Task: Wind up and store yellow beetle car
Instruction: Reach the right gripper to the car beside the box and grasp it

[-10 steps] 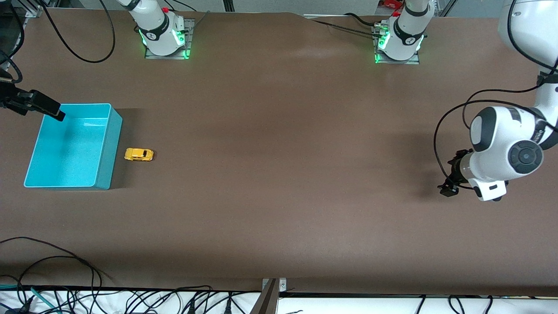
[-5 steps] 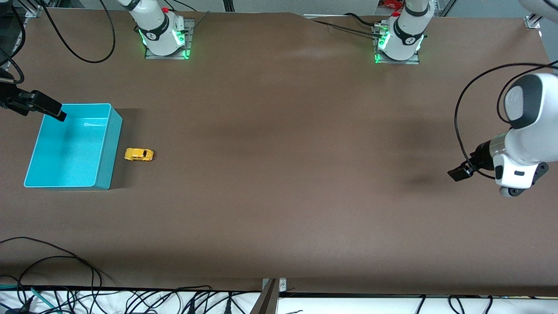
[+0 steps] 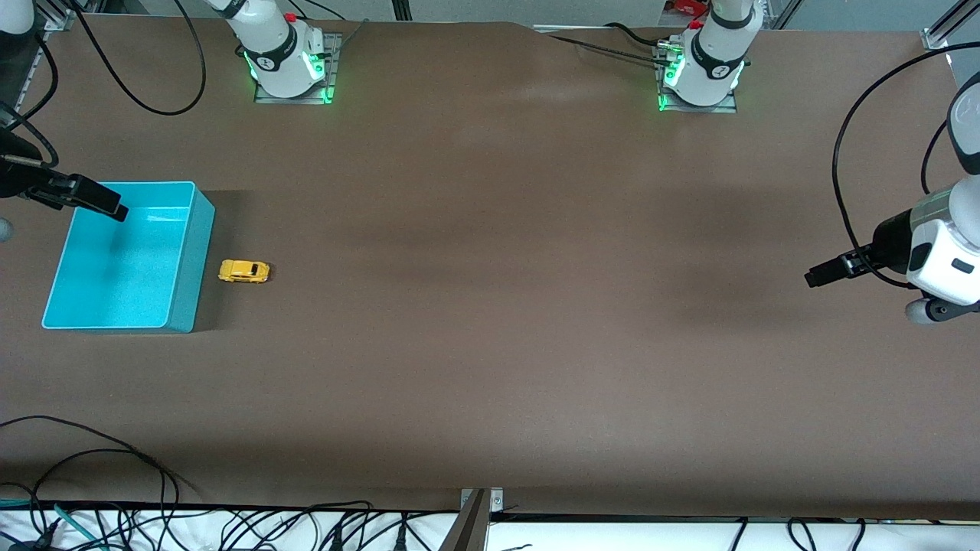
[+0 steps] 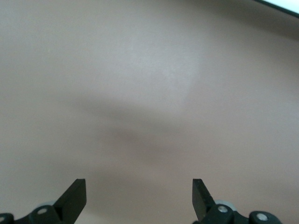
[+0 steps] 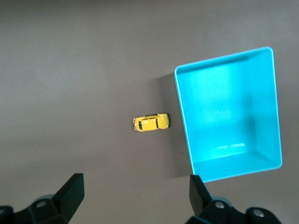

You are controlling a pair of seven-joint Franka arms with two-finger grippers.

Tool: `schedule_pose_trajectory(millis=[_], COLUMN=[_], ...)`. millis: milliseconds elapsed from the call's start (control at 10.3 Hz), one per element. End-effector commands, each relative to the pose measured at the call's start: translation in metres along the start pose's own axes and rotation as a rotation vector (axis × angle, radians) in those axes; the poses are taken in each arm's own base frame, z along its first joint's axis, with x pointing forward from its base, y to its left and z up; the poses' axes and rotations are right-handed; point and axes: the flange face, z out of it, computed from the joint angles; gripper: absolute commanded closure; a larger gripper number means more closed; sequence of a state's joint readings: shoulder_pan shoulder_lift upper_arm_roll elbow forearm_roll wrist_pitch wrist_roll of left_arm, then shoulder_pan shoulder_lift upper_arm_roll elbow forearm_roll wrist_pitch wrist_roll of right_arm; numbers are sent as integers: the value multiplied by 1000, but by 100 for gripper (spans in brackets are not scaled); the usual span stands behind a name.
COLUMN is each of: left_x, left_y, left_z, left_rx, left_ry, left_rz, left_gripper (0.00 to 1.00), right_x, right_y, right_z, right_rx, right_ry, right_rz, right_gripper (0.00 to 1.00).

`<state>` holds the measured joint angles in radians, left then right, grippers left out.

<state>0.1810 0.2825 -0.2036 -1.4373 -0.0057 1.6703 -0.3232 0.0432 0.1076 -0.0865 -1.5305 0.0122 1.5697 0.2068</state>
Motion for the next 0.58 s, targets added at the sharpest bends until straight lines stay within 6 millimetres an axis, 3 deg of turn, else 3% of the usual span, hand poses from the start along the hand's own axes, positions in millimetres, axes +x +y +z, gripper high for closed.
schedule_pose_trajectory(millis=[0,292,486], left_x=[0,-4,-4], left_y=[4,-1,-1], left_z=[-8,-26,-26], left_rx=[-28,-70,-80], left_ry=[-8,11,10], left_rz=[48,26,60], left_gripper=[0,0,0], right_x=[2,23,24], right_y=[-7,-8,-7], right_z=[28,83,143], right_rx=[-26,-36,-43], right_ry=[-105,-101,-80], right_rz=[162,380,635], right_gripper=[0,0,0])
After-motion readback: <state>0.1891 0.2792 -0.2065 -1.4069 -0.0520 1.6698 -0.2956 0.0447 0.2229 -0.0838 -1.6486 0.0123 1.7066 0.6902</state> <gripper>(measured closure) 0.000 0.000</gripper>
